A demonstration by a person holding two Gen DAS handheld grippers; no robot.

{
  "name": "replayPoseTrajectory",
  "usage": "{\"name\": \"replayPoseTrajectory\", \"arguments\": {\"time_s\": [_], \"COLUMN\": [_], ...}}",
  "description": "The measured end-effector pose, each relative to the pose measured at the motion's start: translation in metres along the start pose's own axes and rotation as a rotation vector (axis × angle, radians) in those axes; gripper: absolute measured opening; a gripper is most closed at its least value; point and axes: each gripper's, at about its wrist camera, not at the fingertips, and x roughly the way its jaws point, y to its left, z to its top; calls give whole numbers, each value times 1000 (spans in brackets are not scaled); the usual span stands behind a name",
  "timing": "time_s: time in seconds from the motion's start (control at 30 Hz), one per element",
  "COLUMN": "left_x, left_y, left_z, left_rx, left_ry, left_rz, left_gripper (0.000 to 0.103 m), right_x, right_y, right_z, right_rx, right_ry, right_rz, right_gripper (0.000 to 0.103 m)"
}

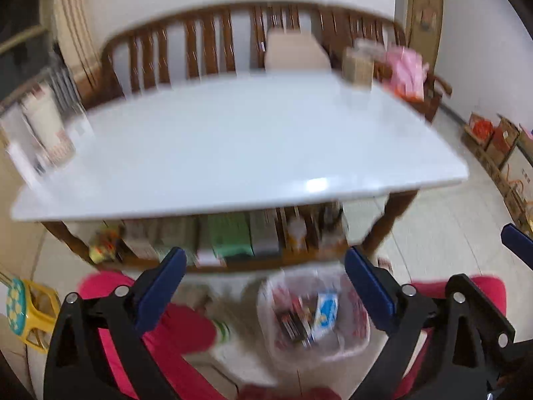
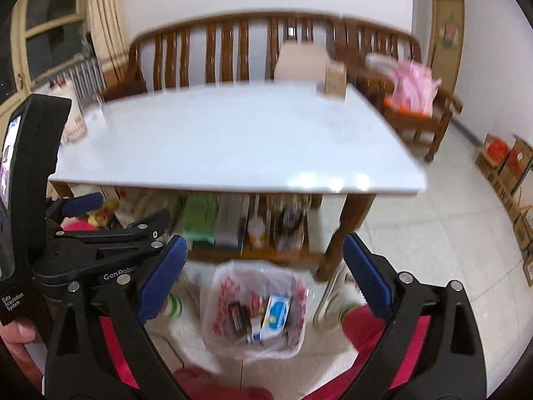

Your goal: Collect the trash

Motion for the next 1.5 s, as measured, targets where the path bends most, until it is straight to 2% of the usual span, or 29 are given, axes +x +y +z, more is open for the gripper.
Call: {"name": "replayPoseTrajectory", "arguments": {"time_s": [0.17, 0.4, 0.6, 0.7, 0.87, 1.5], "left_x": [-54, -110, -143, -152, -159, -160], "left_y": [4, 12, 19, 23, 25, 27], "left_z": [18, 28, 28, 28, 27, 28], "left_rx": [-4, -33, -54, -63, -80, -80], "left_ry": [-163, -302, -384, -395, -396, -377], "left_rz": [53, 76, 82, 65, 84, 92], "left_gripper": [95, 95, 95, 95, 95, 95], "right_x": [-52, -100, -128, -135, -142, -144], "right_y": [7, 18, 23, 23, 28, 27], "right_z": [20, 33, 35, 36, 37, 37], "right_rx": [-23, -44, -42, -42, -43, -35], "right_ry": [-143, -271, -327, -343, -355, -345], "right_rz": [-42, -85, -80, -79, -84, -90], "right_gripper": [95, 96, 96, 96, 96, 96]}}
